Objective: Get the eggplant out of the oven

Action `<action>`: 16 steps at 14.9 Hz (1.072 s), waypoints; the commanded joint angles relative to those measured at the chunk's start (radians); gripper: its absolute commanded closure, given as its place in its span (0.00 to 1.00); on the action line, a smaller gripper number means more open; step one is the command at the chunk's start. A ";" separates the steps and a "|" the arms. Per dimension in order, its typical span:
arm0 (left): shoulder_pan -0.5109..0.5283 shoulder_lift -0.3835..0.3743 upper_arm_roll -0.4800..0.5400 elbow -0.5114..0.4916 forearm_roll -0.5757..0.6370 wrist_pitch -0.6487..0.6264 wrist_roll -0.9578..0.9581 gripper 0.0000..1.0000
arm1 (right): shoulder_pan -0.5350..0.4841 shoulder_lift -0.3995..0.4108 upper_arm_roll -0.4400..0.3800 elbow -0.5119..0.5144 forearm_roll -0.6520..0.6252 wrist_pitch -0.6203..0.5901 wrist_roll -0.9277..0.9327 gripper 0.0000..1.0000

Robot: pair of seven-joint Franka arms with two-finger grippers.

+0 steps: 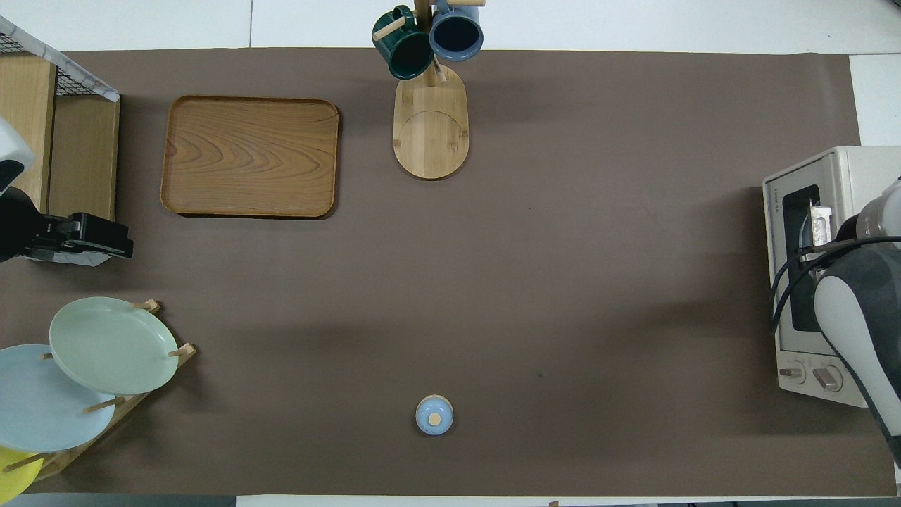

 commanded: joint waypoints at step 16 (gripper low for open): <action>0.010 -0.005 -0.006 0.004 0.018 -0.012 0.005 0.00 | 0.225 0.254 0.014 -0.072 0.211 0.420 0.230 1.00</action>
